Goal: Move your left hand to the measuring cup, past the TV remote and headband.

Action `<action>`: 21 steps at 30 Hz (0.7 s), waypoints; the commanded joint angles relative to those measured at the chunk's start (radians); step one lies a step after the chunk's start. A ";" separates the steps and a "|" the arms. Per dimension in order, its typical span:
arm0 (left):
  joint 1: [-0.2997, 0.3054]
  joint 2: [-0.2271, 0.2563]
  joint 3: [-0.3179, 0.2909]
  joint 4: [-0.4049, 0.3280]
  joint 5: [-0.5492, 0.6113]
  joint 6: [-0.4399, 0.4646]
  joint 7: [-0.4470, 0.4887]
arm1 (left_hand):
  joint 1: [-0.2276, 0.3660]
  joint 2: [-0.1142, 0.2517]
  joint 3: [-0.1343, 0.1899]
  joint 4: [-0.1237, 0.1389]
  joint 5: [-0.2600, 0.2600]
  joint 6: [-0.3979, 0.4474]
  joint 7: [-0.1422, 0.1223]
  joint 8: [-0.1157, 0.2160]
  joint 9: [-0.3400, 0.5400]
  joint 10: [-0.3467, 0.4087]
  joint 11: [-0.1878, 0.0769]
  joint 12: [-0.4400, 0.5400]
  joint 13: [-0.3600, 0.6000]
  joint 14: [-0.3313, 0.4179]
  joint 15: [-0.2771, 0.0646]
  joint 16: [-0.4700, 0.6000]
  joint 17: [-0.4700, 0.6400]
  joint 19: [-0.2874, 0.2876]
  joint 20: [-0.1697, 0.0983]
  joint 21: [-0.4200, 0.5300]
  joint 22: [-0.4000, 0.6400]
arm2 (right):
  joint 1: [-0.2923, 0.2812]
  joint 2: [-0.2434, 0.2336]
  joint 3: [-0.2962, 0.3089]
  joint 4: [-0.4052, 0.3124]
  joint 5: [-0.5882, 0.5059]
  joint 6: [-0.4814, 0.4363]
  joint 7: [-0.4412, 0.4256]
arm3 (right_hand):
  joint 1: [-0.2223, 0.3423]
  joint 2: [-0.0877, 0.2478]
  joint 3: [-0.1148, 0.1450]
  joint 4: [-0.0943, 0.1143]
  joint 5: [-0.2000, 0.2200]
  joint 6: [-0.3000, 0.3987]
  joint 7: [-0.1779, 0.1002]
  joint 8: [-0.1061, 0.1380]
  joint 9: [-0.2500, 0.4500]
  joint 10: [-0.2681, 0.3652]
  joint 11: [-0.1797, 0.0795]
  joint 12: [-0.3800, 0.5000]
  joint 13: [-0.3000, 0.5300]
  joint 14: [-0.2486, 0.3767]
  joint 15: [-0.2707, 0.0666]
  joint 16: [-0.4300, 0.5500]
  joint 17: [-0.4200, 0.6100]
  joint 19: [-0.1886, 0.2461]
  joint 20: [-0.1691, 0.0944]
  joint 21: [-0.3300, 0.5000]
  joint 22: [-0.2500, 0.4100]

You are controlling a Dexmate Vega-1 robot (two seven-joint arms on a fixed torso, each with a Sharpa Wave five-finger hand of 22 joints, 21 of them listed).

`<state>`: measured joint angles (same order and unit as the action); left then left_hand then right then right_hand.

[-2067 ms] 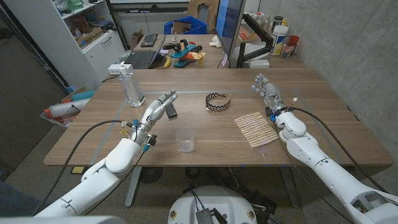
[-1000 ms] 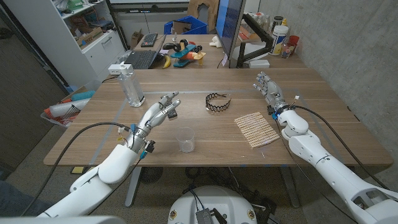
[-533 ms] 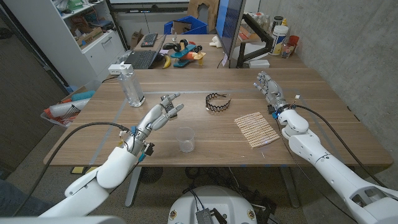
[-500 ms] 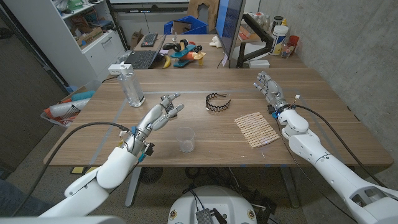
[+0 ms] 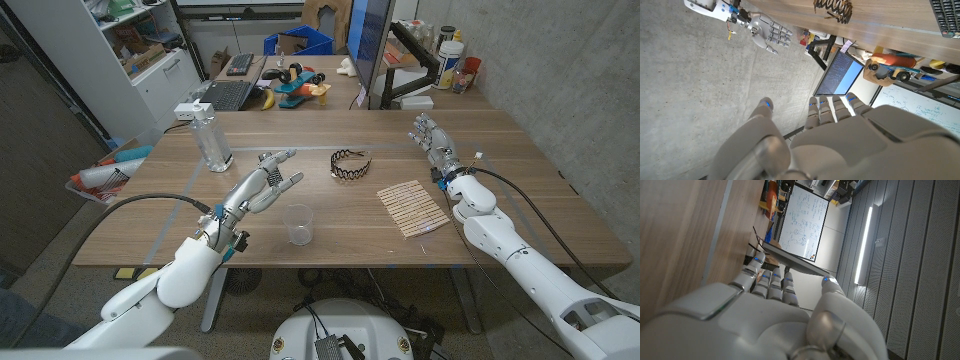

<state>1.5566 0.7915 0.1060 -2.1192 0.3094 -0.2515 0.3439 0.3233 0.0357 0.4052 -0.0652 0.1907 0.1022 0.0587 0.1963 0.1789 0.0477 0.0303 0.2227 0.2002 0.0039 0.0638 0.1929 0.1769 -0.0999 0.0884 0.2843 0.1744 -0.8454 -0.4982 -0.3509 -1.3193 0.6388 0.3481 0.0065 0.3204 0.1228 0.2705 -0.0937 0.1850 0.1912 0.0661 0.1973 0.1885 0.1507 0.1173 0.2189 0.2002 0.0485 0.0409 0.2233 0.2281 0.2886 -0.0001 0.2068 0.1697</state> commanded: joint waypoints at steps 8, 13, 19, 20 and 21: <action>0.013 0.016 0.010 -0.058 0.167 0.093 0.010 | 0.018 0.002 0.006 -0.013 -0.003 0.016 0.004 0.006 0.004 0.014 0.003 0.005 0.001 0.013 0.004 0.002 0.003 0.011 0.004 -0.008 0.003 | -0.001 0.007 0.001 0.001 -0.002 0.002 -0.014 | 0.004 0.008 0.003 -0.005 0.001 0.003 -0.002 0.001 0.001 0.015 -0.006 -0.002 0.002 0.009 -0.001 0.008 -0.001 0.012 0.000 -0.001 0.002; 0.020 0.030 0.009 -0.083 0.210 0.123 0.005 | 0.021 0.003 0.007 -0.017 -0.003 0.021 0.004 0.006 0.004 0.017 0.005 0.005 0.002 0.017 0.005 0.003 0.003 0.031 0.006 -0.003 0.004 | -0.005 0.006 0.003 -0.003 -0.001 0.001 -0.020 | 0.004 0.008 0.003 -0.005 0.002 0.003 -0.003 0.001 0.001 0.014 -0.006 -0.002 0.002 0.009 -0.001 0.007 -0.001 0.012 0.000 -0.002 0.002; 0.032 0.043 0.004 -0.107 0.243 0.143 0.004 | 0.024 0.003 0.007 -0.021 -0.004 0.028 0.002 0.007 0.004 0.020 0.002 0.006 0.002 0.022 0.005 0.004 0.003 0.038 0.021 -0.004 0.005 | -0.009 0.003 0.003 -0.009 -0.002 -0.004 -0.024 | 0.004 0.009 0.003 -0.005 0.002 0.003 -0.003 0.001 0.001 0.015 -0.005 -0.002 0.002 0.008 -0.001 0.007 -0.001 0.012 0.000 -0.003 0.002; 0.036 0.045 0.003 -0.112 0.251 0.149 0.003 | 0.025 0.003 0.007 -0.021 -0.004 0.030 0.002 0.008 0.004 0.021 0.000 0.006 0.002 0.023 0.004 0.004 0.004 0.038 0.022 -0.004 0.005 | -0.009 0.002 0.003 -0.010 -0.003 -0.005 -0.024 | 0.004 0.009 0.002 -0.005 0.002 0.003 -0.003 0.001 0.001 0.015 -0.005 -0.003 0.002 0.008 0.000 0.007 -0.001 0.012 0.000 -0.003 0.002; 0.040 0.047 0.001 -0.118 0.260 0.156 0.002 | 0.025 0.003 0.007 -0.022 -0.004 0.030 0.001 0.008 0.004 0.023 0.001 0.007 0.002 0.024 0.002 0.004 0.004 0.039 0.024 -0.005 0.005 | -0.009 0.001 0.003 -0.010 -0.003 -0.005 -0.023 | 0.004 0.009 0.002 -0.005 0.002 0.003 -0.003 0.001 0.001 0.015 -0.005 -0.003 0.002 0.008 0.000 0.007 -0.001 0.012 0.000 -0.003 0.002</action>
<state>1.5747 0.8163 0.1124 -2.1899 0.4909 -0.1483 0.3512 0.3363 0.0410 0.4125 -0.0807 0.1907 0.1206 0.0630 0.2003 0.1789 0.0584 0.0304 0.2227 0.2002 0.0193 0.0640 0.1929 0.1789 -0.0678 0.1055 0.2767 0.1744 -0.8484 -0.4931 -0.3493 -1.3199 0.6387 0.3499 -0.0099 0.3204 0.1227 0.2705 -0.0936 0.1850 0.1911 0.0662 0.1973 0.1884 0.1556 0.1126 0.2189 0.2002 0.0484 0.0409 0.2233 0.2281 0.2886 -0.0001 0.2068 0.1697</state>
